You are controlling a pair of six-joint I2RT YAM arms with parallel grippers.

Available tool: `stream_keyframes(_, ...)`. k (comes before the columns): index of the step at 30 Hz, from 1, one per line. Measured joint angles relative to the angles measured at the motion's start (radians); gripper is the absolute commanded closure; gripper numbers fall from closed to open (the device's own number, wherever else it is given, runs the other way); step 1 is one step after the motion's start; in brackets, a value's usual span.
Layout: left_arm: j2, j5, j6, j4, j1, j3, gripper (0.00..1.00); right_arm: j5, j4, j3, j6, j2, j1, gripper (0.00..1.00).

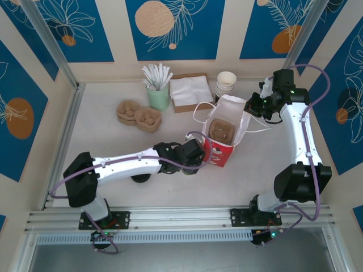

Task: Pack the takeout coffee

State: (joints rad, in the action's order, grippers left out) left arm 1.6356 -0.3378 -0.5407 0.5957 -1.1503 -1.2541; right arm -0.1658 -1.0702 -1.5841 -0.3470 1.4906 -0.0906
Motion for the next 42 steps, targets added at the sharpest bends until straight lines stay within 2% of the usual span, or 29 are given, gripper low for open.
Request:
stream_keyframes(9,-0.136,-0.051,0.032,0.081,0.0,-0.011,0.39,-0.021,0.003,0.0,-0.029,-0.028,0.005,0.97)
stream_keyframes(14,-0.197,-0.104,0.072,0.182,0.0,-0.137,0.4,-0.031,0.034,0.011,-0.104,-0.072,0.033,0.97)
stream_keyframes(25,-0.249,-0.218,0.175,0.366,0.0,-0.485,0.41,-0.033,0.14,0.06,-0.34,-0.122,0.169,0.97)
stream_keyframes(32,-0.266,-0.27,0.219,0.412,0.0,-0.554,0.4,-0.032,0.163,0.06,-0.405,-0.071,0.19,0.99)
stream_keyframes(42,-0.268,-0.261,0.237,0.459,0.0,-0.645,0.41,0.003,0.143,0.06,-0.439,-0.037,0.218,0.99)
